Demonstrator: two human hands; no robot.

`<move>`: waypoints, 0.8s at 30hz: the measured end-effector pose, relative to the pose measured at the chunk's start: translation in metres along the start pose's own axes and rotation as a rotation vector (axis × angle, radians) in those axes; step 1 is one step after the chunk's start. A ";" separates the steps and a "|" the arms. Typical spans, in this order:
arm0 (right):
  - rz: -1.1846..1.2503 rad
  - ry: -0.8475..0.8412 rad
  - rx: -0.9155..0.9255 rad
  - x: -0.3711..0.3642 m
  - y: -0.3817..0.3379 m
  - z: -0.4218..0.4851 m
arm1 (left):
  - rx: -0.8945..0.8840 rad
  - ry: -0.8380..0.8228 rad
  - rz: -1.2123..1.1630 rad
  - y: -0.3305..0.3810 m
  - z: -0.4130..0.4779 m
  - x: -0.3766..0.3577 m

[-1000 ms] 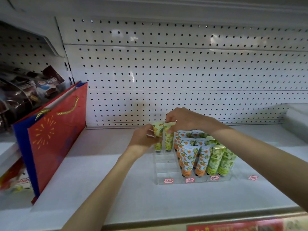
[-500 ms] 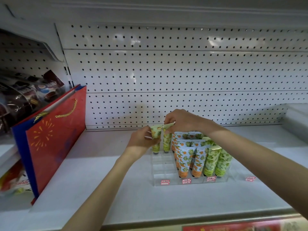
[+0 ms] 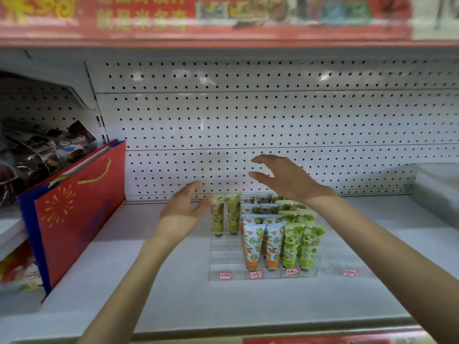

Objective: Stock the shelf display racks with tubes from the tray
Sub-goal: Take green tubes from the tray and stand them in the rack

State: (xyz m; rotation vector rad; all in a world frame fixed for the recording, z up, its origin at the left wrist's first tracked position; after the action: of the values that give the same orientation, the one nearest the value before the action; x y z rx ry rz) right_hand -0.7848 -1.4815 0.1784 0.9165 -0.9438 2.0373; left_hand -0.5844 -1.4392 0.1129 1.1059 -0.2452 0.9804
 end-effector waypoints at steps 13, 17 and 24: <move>-0.338 0.028 -0.011 0.053 0.065 -0.099 | -0.274 0.240 0.516 0.084 -0.070 0.022; -0.367 0.035 -0.052 0.065 0.085 -0.126 | -0.294 0.183 0.534 0.102 -0.092 0.007; -0.433 0.071 -0.153 0.079 0.107 -0.173 | -0.402 0.110 0.527 0.135 -0.114 -0.014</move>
State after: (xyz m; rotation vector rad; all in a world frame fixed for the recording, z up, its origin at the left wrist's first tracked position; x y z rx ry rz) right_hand -0.9631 -1.3687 0.1243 0.8725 -0.7718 1.5987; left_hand -0.7277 -1.3386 0.1369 0.6218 -0.6367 1.3803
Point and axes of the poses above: each hand's wrist, its own z-axis towards the middle knuckle, its own x-axis out of the back of the hand, y = z × x, the point moved 8 cm from there along z, towards the middle knuckle, and after that the axes turned 14 degrees about y, right-handed, at the moved point
